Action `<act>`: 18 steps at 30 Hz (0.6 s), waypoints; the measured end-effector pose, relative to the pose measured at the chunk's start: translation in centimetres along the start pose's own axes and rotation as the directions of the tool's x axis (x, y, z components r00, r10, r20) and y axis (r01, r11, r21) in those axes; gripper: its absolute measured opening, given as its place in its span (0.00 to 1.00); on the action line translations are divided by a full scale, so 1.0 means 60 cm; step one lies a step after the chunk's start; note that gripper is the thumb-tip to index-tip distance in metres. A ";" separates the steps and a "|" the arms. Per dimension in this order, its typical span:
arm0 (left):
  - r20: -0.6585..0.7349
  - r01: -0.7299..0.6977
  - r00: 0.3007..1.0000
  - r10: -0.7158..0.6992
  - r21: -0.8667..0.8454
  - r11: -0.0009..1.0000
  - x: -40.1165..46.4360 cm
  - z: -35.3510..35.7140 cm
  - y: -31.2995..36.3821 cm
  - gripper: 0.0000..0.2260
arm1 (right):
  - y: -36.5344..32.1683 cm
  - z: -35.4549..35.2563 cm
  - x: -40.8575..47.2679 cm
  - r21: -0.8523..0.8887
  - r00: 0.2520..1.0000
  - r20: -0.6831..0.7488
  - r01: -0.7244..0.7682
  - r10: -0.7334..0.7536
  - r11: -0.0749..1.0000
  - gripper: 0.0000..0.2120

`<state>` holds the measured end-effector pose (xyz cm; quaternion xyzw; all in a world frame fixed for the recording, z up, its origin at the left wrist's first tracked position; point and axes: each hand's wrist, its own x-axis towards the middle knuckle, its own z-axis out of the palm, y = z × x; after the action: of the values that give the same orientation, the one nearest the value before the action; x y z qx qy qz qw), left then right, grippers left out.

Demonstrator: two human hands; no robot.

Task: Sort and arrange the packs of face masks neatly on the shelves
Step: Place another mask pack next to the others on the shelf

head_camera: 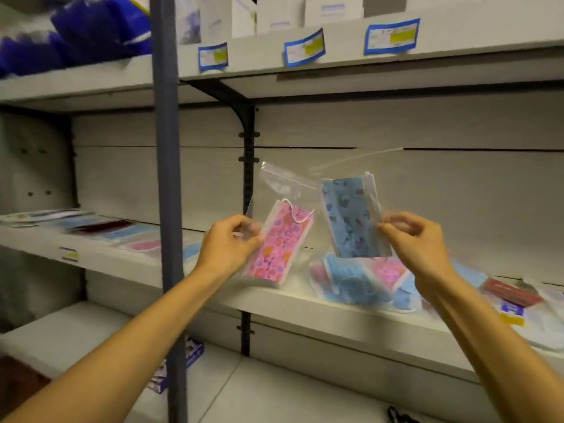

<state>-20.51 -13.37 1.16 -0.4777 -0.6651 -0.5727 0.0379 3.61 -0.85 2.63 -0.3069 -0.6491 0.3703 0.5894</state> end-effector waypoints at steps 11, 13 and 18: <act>-0.123 -0.072 0.989 0.083 0.094 0.993 -0.015 -0.276 -0.155 0.05 | -0.071 0.255 -0.098 -0.019 0.993 0.056 0.105 -0.104 0.994 0.04; -0.182 -0.038 0.982 0.053 0.086 0.996 -0.019 -0.326 -0.186 0.05 | -0.080 0.300 -0.118 -0.011 0.991 0.074 0.111 -0.110 0.994 0.02; -0.379 0.078 0.924 -0.049 0.060 0.995 -0.021 -0.432 -0.255 0.04 | -0.103 0.399 -0.162 0.009 0.986 0.120 0.119 -0.120 0.993 0.02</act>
<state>-43.12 -33.09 -1.84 -0.3352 -0.6813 -0.6297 0.1640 -18.76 -15.12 1.87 -0.2439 -0.7002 0.3527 0.5708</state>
